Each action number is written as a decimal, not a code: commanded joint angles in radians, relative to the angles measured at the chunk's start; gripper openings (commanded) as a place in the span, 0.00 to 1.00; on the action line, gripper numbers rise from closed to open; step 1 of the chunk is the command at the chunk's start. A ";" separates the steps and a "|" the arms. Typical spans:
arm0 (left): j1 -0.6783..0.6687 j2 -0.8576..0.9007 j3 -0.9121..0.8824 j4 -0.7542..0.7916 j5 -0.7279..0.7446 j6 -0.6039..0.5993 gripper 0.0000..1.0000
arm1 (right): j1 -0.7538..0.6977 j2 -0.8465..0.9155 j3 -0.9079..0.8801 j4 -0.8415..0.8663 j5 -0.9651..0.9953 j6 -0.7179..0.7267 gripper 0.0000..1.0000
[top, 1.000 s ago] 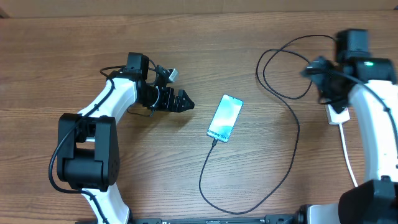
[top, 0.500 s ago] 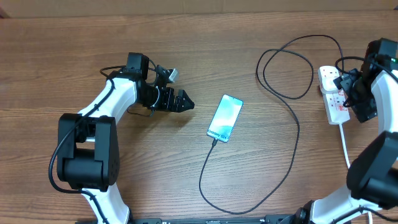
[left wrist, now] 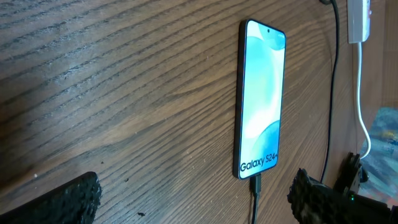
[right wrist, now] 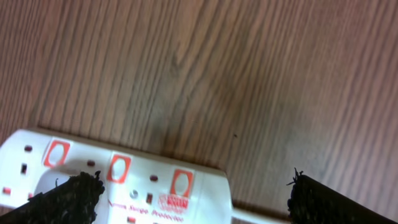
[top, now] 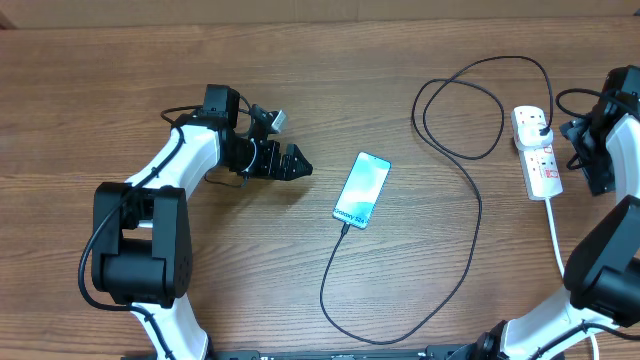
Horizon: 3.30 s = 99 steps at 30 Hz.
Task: Plug charger to phone and switch on socket
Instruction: 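Move the right gripper right toward the white power strip, then position the right gripper over the power strip's orange switch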
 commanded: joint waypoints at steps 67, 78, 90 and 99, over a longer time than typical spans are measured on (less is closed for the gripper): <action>0.004 -0.002 0.007 0.000 -0.534 0.005 1.00 | -0.037 0.134 0.002 0.174 -0.264 -0.159 1.00; 0.004 -0.002 0.007 0.000 -0.533 0.005 1.00 | -0.036 0.166 -0.018 0.166 -0.264 -0.155 1.00; 0.004 -0.002 0.007 0.000 -0.533 0.005 1.00 | -0.034 0.187 -0.069 0.137 -0.292 -0.157 1.00; 0.004 -0.002 0.007 0.000 -0.533 0.005 1.00 | -0.034 0.187 -0.069 0.188 -0.354 -0.212 1.00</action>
